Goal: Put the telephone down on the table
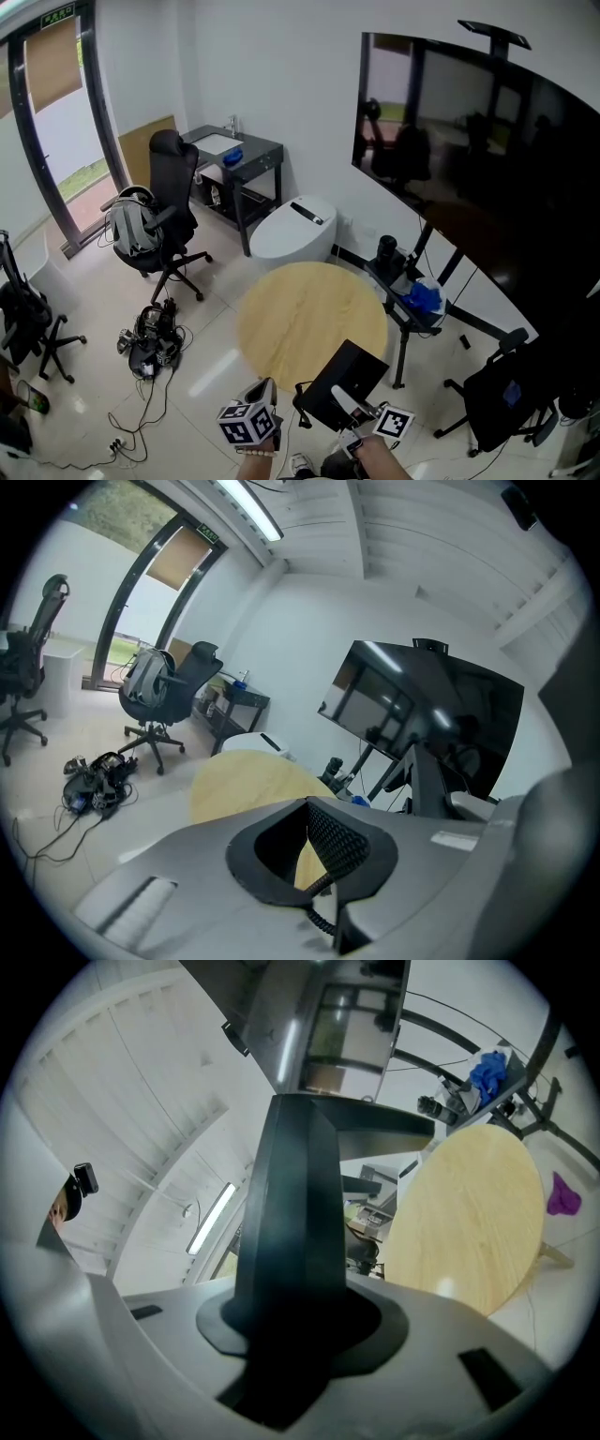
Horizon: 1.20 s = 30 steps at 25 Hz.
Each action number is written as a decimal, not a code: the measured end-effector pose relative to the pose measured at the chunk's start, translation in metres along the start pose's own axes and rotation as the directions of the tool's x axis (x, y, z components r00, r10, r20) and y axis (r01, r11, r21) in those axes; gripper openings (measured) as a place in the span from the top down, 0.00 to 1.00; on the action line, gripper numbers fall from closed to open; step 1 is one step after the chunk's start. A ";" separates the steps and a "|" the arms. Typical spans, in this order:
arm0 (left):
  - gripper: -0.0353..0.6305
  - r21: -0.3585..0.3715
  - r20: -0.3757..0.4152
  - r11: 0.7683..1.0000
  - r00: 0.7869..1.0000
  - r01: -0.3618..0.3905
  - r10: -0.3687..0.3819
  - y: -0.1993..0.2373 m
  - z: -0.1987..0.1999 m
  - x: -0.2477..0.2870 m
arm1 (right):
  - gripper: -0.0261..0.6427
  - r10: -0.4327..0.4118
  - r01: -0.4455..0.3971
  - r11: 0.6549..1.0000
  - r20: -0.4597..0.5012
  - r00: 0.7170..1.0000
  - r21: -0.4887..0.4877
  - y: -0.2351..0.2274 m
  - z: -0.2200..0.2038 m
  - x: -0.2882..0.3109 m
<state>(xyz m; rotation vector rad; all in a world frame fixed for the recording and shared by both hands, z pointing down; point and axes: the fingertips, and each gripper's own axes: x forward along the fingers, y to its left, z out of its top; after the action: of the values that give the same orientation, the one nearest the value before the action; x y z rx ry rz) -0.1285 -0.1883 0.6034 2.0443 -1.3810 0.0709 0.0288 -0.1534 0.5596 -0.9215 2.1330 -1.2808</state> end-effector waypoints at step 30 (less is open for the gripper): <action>0.97 -0.093 -0.066 0.979 0.982 -0.182 0.177 0.066 0.008 0.066 | 0.71 0.171 -0.175 0.984 -0.521 0.836 0.042 -0.127 -0.018 0.169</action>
<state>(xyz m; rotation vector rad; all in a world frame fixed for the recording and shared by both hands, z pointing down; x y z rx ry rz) -0.1575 -0.2607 0.6553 1.8199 -1.5004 0.1359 -0.0567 -0.3123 0.6709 -0.3819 2.5568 -1.5597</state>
